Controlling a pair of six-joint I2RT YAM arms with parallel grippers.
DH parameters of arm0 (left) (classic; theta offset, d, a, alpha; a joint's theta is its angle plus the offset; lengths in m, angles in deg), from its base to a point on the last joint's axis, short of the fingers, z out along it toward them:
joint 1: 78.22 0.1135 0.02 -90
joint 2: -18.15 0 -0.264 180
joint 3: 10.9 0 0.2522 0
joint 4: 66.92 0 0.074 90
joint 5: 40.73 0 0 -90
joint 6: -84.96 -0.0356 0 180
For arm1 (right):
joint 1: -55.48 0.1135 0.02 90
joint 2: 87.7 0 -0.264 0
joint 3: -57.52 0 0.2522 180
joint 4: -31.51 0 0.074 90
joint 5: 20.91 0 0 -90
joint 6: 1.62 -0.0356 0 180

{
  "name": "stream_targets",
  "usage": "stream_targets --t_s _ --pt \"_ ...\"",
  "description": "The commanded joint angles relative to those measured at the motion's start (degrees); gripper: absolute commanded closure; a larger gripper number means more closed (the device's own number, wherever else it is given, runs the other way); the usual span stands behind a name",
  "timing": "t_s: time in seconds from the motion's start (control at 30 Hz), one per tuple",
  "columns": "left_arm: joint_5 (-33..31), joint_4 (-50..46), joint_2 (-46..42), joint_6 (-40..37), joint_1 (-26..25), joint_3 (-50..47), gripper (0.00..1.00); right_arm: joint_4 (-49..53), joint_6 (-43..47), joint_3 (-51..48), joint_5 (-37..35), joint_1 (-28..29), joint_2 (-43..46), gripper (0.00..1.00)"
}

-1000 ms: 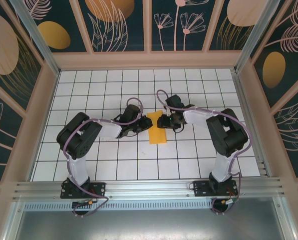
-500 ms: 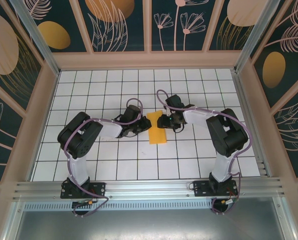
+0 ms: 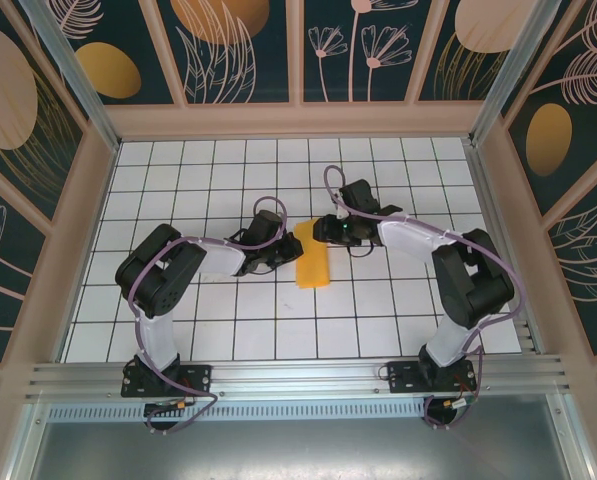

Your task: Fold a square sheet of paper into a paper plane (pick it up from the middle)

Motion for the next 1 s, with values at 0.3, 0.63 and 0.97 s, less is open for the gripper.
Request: stream_targets --t_s 0.3,0.63,0.97 --pt "-1.6 -4.7 2.4 -1.1 -0.3 0.0 0.89 -2.7 0.7 -3.1 13.4 -0.1 -3.7 0.68" --pt "-0.4 -3.7 1.9 -0.6 -0.3 0.2 0.89 0.6 1.9 -3.4 8.8 -0.4 -6.0 0.71" --pt "0.4 -2.8 1.4 -0.7 -0.3 0.1 0.88 0.5 1.8 -3.8 6.6 -0.8 -6.3 0.71"
